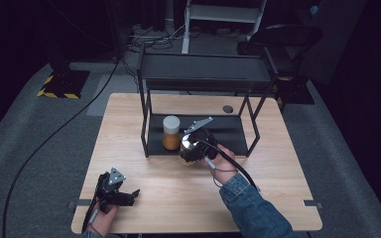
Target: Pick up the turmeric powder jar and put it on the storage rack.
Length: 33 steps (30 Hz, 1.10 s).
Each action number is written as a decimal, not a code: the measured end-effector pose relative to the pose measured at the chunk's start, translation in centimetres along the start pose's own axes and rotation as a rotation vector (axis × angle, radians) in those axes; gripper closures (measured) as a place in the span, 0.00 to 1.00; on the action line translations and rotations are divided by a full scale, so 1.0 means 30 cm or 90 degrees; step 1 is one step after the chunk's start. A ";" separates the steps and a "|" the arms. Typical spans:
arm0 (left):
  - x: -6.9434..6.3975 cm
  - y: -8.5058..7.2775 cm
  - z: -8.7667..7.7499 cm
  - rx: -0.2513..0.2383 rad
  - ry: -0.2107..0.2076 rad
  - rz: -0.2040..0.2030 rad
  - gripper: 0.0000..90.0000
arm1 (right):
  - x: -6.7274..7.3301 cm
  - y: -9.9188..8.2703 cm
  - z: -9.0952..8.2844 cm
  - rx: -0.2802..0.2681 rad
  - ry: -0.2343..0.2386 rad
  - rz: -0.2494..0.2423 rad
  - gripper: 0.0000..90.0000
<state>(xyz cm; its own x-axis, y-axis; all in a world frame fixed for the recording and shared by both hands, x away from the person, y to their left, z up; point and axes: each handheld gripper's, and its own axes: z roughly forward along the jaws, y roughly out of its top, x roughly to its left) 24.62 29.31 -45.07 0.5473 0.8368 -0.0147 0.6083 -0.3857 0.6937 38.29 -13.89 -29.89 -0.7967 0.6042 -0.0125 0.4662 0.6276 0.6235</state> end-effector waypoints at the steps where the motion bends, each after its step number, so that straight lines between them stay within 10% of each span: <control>1: 0.000 0.000 0.000 0.000 0.000 0.000 0.02 | -0.006 0.005 0.001 0.000 -0.002 0.001 0.35; 33: 0.000 -0.001 0.000 -0.001 0.000 0.000 0.02 | -0.147 0.040 0.189 0.032 -0.078 0.056 0.35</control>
<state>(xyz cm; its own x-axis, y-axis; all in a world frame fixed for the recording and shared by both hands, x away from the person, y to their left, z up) 24.62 29.32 -45.10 0.5471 0.8369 -0.0155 0.6079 -0.3846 0.6947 44.53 -13.03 -33.52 -0.7004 0.7116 -0.0559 0.5541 0.5914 0.5859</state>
